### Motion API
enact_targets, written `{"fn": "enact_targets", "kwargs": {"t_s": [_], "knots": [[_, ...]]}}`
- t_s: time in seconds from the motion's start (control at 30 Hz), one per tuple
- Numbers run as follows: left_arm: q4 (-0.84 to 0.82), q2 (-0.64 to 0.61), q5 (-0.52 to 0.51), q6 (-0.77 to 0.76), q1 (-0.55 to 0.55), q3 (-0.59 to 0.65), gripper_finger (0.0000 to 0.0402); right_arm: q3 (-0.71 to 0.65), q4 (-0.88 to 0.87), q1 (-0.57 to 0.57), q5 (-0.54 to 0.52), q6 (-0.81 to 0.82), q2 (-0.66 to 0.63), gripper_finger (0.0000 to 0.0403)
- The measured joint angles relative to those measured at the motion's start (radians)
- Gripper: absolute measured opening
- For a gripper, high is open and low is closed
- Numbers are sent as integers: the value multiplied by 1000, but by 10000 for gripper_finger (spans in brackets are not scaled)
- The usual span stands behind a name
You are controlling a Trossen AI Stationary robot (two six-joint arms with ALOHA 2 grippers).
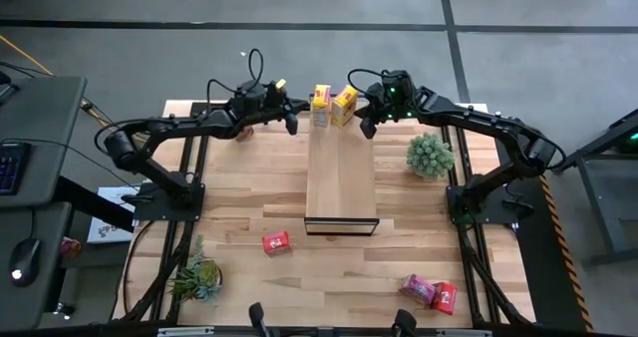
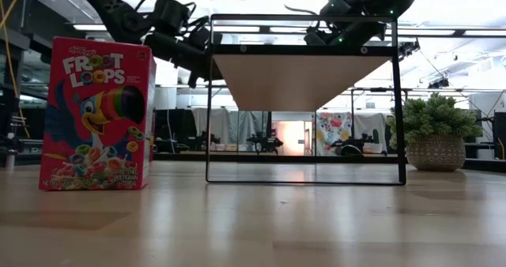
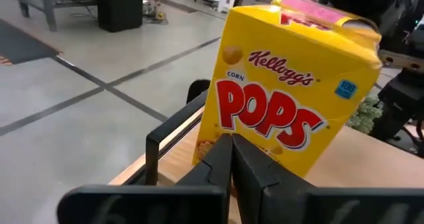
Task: Stack cereal on shelf
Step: Align the yellow cereal box with the other yellow cereal box on the shelf
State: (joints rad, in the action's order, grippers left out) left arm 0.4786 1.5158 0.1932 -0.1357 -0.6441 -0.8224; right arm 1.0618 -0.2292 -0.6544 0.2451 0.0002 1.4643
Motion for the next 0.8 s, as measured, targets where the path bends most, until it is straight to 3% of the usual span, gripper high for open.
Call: {"fn": "enact_targets", "kwargs": {"t_s": [0.8], "knots": [[-2,47,11,-19,11,-25,0,0,74,0,-17,27,0,0]]}}
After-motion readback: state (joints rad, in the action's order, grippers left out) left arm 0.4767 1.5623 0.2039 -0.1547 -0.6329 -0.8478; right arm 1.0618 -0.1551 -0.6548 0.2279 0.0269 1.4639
